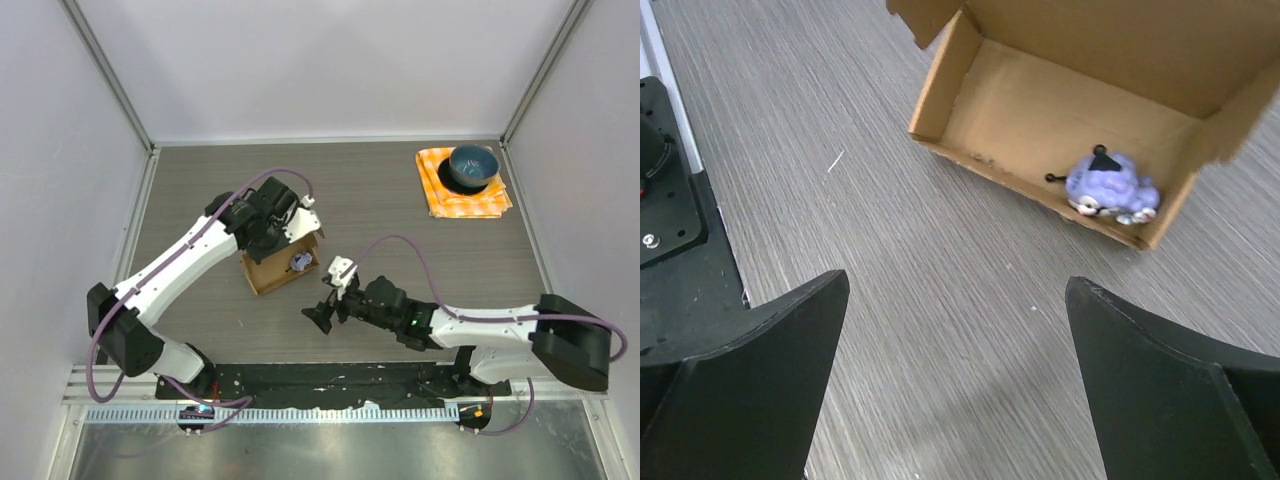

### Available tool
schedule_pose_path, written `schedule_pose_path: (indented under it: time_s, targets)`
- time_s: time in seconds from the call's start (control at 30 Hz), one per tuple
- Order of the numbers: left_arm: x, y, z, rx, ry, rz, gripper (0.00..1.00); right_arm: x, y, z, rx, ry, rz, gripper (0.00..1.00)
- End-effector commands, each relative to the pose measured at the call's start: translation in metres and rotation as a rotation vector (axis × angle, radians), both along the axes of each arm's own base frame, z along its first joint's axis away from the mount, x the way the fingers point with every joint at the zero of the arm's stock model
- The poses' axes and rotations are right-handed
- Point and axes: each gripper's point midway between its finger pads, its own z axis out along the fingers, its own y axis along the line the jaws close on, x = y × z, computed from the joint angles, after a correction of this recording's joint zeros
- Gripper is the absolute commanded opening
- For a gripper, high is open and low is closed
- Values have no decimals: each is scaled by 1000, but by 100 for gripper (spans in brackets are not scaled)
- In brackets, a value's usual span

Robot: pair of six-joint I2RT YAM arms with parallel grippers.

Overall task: Unpack the express box
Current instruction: Open the express box at the center of the board, then pick up the product from the express box.

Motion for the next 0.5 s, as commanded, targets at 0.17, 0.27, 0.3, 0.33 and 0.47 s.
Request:
schedule_pose_path:
  time_s: [0.17, 0.27, 0.3, 0.33, 0.47]
  targets:
    - [-52, -14, -9, -63, 339, 55, 9, 41, 49, 35, 103, -152, -219, 97]
    - [-59, -18, -6, -99, 406, 65, 4, 54, 54, 28, 61, -210, -256, 96]
    - [-60, -18, -5, -107, 417, 66, 2, 58, 57, 28, 41, -238, -260, 97]
    - [-63, -19, -4, -117, 440, 70, 1, 62, 59, 19, 13, -246, -272, 96]
    - [-68, -18, -4, -125, 470, 68, 0, 80, 59, 5, -27, -251, -319, 94]
